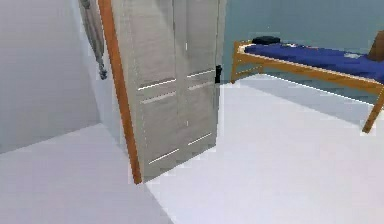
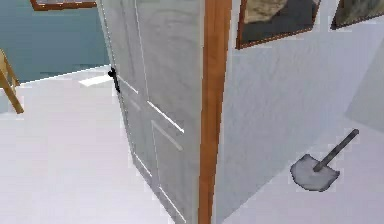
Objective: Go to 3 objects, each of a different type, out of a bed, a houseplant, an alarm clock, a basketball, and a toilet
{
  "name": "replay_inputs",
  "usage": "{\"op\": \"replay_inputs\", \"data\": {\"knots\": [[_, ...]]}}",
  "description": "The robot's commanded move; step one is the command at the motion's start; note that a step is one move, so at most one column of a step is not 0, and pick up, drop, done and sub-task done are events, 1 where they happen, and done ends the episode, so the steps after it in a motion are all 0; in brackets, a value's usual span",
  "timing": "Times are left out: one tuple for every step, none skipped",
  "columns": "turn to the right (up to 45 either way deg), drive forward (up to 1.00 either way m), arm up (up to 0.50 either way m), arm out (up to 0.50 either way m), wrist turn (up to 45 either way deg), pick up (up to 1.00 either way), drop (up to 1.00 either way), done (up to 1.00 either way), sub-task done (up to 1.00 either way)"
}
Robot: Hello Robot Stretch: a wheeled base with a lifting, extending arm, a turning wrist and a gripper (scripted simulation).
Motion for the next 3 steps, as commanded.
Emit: {"op": "replay_inputs", "data": {"knots": [[36.0,0.0,0.0,0.0,0.0,0.0,0.0,0.0,0.0],[0.0,1.0,0.0,0.0,0.0,0.0,0.0,0.0,0.0],[3.0,0.0,0.0,0.0,0.0,0.0,0.0,0.0,0.0]]}}
